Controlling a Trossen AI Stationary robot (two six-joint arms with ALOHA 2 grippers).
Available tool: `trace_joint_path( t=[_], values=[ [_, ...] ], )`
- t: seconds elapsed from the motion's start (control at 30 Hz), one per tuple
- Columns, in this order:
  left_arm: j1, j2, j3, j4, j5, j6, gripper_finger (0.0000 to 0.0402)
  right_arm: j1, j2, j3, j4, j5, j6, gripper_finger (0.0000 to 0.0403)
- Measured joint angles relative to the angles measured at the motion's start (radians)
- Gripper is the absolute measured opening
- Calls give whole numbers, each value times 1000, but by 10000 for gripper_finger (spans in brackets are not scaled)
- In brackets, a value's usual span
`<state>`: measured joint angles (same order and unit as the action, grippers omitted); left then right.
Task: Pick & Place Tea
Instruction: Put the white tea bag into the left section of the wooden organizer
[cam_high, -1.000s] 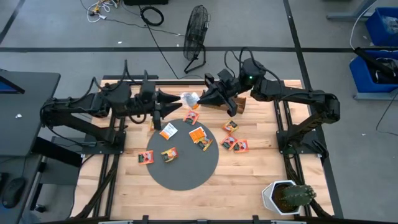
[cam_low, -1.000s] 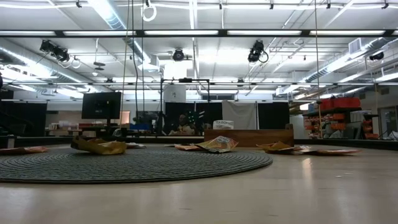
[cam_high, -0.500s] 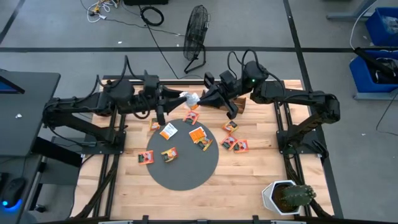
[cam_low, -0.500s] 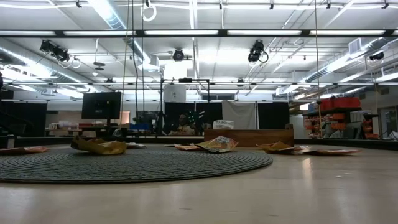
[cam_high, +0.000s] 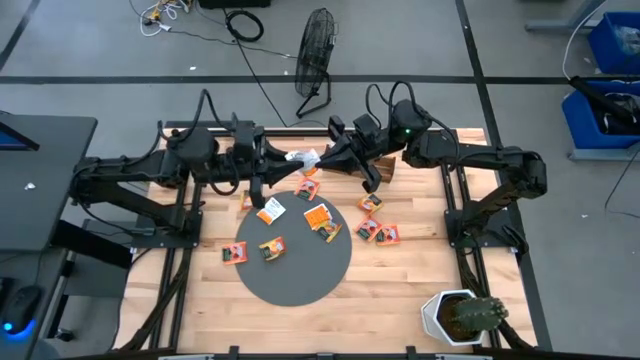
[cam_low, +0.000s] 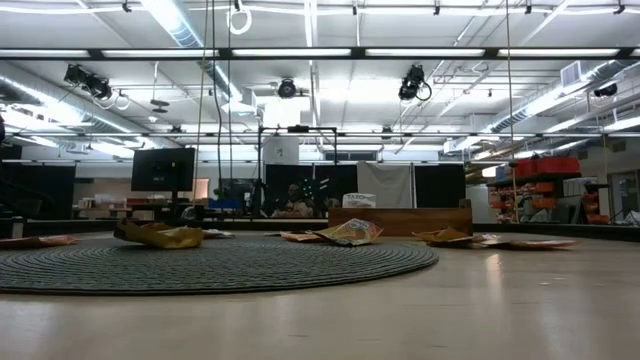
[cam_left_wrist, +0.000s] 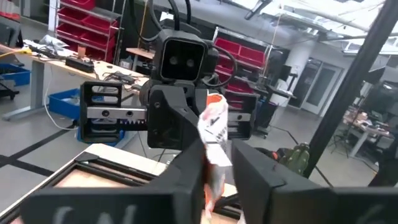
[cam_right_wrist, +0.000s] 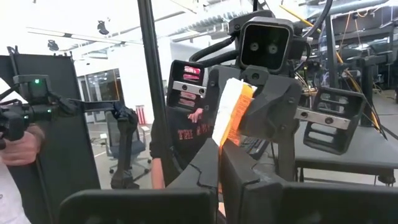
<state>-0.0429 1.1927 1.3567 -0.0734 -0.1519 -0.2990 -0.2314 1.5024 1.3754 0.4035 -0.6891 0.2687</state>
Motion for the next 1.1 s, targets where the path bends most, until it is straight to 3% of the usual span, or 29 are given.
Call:
trace_joint_path(
  t=[0.13, 0.27, 0.4, 0.53, 0.67, 0.83, 0.97, 1.1],
  values=[
    [0, -1, 0, -2, 0, 10, 11, -1, 0, 0, -1, 1, 1, 0],
    [0, -2, 0, -16, 0, 47, 7, -6, 0, 0, -19, 28, 39, 19],
    [0, -4, 1, -102, 1, 50, 4, -21, -19, 0, -83, 43, 74, 76],
    [-1, -10, 0, -235, 3, 50, 4, -32, -69, 44, -269, 76, 34, 151],
    [1, -1, 0, -350, 3, 68, 4, -28, -26, 266, -681, 153, -102, 207],
    [18, 16, 0, -413, 3, 122, 3, -24, 134, 581, -1087, 176, -172, 228],
    [30, 26, 0, -427, 0, 159, 3, -21, 259, 780, -1273, 150, -177, 221],
    [31, 28, 0, -429, -3, 189, 3, -16, 356, 882, -1371, 151, -199, 211]
  ],
)
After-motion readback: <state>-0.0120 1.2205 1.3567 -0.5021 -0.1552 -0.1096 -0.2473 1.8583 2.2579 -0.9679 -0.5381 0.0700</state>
